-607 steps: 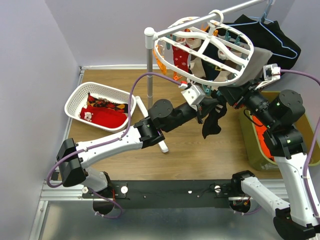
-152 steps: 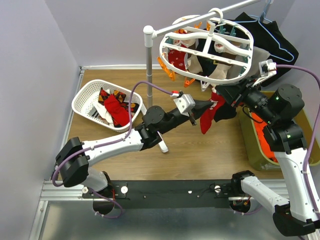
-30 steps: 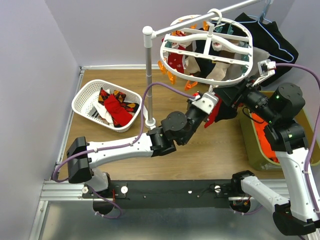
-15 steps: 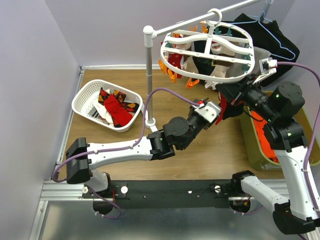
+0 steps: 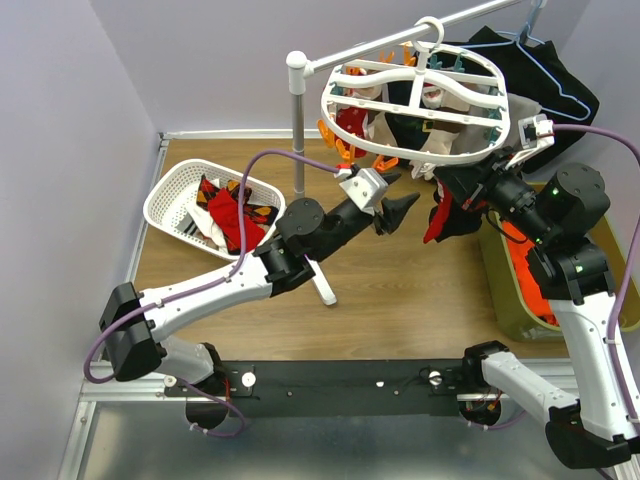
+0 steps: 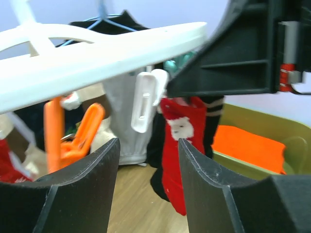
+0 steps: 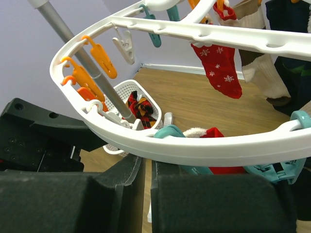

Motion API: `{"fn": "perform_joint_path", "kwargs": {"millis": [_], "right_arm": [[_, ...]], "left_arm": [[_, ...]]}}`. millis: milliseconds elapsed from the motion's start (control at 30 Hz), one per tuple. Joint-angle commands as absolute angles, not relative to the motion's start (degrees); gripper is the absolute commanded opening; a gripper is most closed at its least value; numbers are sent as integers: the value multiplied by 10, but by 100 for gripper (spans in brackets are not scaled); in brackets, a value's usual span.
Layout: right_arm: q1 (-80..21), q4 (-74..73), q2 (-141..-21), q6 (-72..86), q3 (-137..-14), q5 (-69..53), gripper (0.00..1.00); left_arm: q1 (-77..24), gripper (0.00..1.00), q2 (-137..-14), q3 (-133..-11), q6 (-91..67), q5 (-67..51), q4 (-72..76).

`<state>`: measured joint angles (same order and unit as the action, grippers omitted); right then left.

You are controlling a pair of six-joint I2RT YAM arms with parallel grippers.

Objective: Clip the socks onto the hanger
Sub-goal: Open the clamp at the hanger.

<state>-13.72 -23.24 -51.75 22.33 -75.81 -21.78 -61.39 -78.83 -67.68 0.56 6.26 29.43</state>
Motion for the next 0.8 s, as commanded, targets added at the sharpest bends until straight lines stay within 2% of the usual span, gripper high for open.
{"fn": "perform_joint_path", "kwargs": {"millis": [0, 233, 367, 633, 767], "right_arm": [[-137, -239, -517, 210, -777, -202, 17], [-137, -250, -512, 203, -782, -200, 17], [-136, -259, -507, 198, -784, -193, 17], [-136, -267, -501, 192, -780, -190, 17], [-137, -269, -500, 189, -777, -188, 17]], "left_arm": [[-600, 60, -792, -683, -5, -46, 312], [-566, 61, -821, -704, -24, -127, 322], [-549, 66, -831, -714, -23, -151, 323], [-514, 67, -852, -743, -35, -216, 323], [-493, 71, -871, -757, -41, -279, 323]]}}
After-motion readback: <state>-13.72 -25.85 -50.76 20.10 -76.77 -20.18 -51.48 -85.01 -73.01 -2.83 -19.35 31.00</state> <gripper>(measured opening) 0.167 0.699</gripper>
